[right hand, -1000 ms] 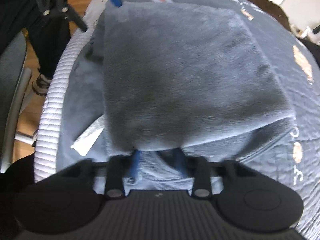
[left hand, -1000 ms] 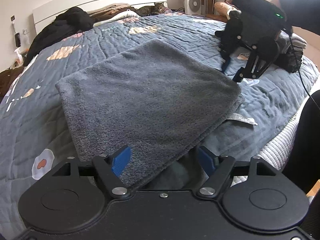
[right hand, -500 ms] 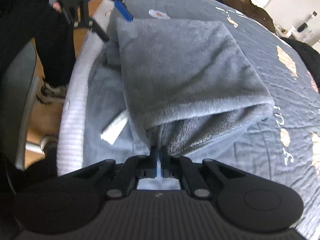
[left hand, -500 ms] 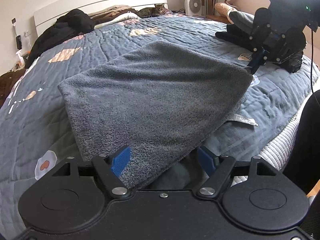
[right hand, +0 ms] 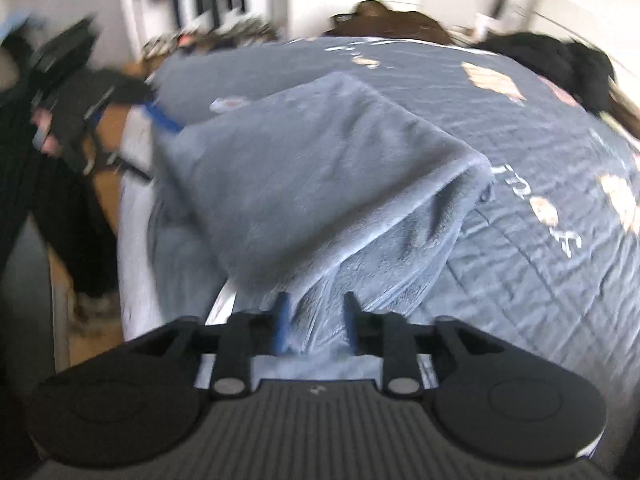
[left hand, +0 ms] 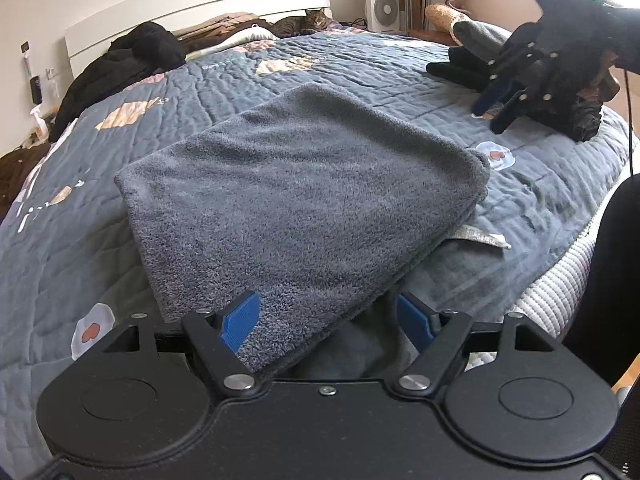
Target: Fold clothes
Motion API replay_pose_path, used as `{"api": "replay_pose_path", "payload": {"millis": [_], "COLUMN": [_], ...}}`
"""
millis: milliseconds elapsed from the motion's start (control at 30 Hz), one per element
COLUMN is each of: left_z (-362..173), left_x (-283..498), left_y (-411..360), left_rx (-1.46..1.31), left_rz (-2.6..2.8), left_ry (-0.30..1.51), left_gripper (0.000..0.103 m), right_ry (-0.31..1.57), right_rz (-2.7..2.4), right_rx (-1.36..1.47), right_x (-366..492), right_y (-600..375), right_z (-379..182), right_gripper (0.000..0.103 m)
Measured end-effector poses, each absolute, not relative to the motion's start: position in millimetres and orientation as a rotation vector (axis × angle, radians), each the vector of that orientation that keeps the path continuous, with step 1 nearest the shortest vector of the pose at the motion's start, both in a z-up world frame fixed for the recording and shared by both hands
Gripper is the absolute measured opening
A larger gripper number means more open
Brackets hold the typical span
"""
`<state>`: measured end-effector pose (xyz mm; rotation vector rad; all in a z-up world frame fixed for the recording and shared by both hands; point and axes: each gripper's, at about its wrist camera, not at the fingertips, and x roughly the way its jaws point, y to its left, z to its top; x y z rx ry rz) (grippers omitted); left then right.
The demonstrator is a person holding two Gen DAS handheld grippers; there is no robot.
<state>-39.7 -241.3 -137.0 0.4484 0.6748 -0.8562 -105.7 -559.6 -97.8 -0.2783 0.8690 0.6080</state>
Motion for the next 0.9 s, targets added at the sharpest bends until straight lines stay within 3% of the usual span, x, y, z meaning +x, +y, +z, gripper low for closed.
{"api": "replay_pose_path", "payload": {"millis": [267, 333, 400, 433, 767, 900], "left_z": [-137, -138, -138, -138, -138, -138], "left_x": [-40, -40, -40, -40, -42, -43], "left_y": [-241, -242, -241, -241, -243, -243], "left_rx": [0.451, 0.455, 0.46, 0.46, 0.463, 0.471], "left_rz": [-0.857, -0.857, -0.855, -0.854, -0.857, -0.858], "left_ry": [0.671, 0.671, 0.669, 0.668, 0.668, 0.667], "left_gripper": [0.075, 0.076, 0.077, 0.077, 0.077, 0.077], "right_ry": [0.996, 1.014, 0.996, 0.981, 0.614, 0.879], "right_rz": [0.55, 0.538, 0.533, 0.525, 0.477, 0.381], "right_rx": [-0.009, 0.056, 0.096, 0.101, 0.311, 0.234], "right_x": [-83, -82, -86, -90, -147, -137], "right_y": [-570, -570, -569, -569, -591, -588], "right_z": [-141, -146, -145, -143, -83, -119], "right_gripper": [0.037, 0.032, 0.009, 0.006, 0.004, 0.005]}}
